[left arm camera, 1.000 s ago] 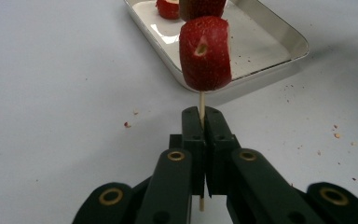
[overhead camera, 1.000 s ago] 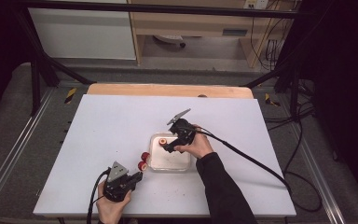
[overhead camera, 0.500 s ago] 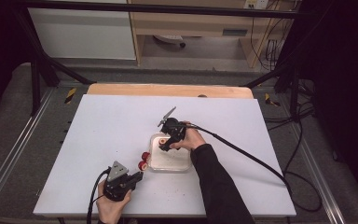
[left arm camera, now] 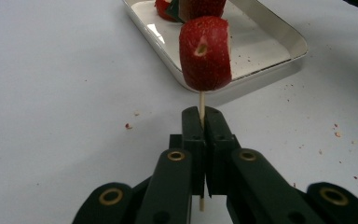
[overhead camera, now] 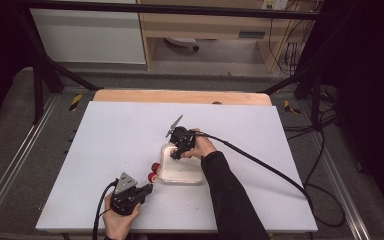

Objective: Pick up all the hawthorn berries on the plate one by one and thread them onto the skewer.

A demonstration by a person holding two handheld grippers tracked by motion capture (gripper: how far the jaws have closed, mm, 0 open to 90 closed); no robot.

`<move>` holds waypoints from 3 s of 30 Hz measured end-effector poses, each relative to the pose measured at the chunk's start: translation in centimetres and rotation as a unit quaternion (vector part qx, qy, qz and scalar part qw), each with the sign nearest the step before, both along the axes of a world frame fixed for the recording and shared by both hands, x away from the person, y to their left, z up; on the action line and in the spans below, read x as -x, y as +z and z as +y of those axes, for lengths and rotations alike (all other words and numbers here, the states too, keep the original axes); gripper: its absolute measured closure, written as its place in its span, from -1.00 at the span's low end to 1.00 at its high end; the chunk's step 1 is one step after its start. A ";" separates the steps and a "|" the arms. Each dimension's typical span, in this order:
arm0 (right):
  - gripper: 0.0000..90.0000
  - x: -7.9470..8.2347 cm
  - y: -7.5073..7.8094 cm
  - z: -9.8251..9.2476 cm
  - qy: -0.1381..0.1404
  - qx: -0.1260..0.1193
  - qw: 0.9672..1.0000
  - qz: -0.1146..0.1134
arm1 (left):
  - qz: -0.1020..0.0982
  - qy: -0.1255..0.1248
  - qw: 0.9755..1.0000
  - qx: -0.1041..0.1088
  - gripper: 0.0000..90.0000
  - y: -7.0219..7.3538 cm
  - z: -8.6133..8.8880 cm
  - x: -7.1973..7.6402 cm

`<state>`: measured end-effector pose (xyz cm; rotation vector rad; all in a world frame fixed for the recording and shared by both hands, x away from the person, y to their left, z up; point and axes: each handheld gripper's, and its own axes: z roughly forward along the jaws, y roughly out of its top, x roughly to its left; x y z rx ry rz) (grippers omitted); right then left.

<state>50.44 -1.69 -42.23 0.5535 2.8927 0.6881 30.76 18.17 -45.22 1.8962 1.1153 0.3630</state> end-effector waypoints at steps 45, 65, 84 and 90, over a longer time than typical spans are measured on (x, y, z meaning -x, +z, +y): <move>0.38 8.0 3.3 -10.0 -0.283 -0.373 0.881 0.068 | -0.018 -0.027 0.999 0.017 0.96 0.1 -5.6 1.4; 0.38 10.3 1.8 -10.9 -0.326 -0.505 0.797 0.054 | -0.020 0.002 0.998 0.054 0.97 0.2 -9.1 1.1; 0.38 10.7 1.7 -10.6 -0.323 -0.526 0.784 0.060 | -0.016 0.010 0.998 0.065 0.96 -0.2 -9.7 0.7; 0.38 10.7 1.6 -10.6 -0.323 -0.528 0.783 0.064 | -0.016 0.012 0.998 0.067 0.96 -0.2 -9.7 0.7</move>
